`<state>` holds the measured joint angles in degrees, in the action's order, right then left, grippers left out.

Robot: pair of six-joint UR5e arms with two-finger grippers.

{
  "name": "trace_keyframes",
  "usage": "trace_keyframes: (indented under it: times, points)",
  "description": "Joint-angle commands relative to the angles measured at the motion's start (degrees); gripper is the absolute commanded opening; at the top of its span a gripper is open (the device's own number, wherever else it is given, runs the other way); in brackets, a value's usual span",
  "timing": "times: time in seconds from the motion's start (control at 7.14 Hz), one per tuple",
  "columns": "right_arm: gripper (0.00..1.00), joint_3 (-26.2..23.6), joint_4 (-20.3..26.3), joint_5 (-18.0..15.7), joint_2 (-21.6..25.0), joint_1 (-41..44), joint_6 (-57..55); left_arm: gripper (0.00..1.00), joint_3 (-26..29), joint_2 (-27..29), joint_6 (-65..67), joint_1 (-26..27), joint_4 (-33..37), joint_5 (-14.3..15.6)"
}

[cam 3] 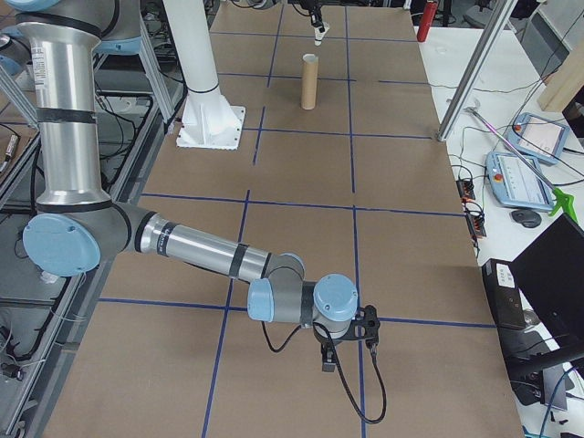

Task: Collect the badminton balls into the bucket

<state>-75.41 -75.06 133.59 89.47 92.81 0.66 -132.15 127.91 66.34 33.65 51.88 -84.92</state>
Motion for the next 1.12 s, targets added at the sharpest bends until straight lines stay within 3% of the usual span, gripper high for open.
trace_keyframes:
  times: [0.0, 0.28, 0.84, 0.98]
  points:
    - [1.0, 0.0, 0.0, 0.0, 0.0, 0.0, -0.04, 0.0, 1.44, 3.29, 5.72, -2.53, -1.78, 3.53]
    - [1.0, 0.0, 0.0, 0.0, 0.0, 0.0, -0.04, 0.0, 3.55, 3.92, 10.03, -5.69, -1.87, 7.04]
    - [1.0, 0.0, 0.0, 0.0, 0.0, 0.0, 0.04, 0.0, 5.14, 3.92, 11.09, -7.11, -1.87, 7.05]
    - [1.0, 0.0, 0.0, 0.0, 0.0, 0.0, -0.04, 0.37, 5.58, 3.92, 11.09, -7.11, -1.87, 6.96]
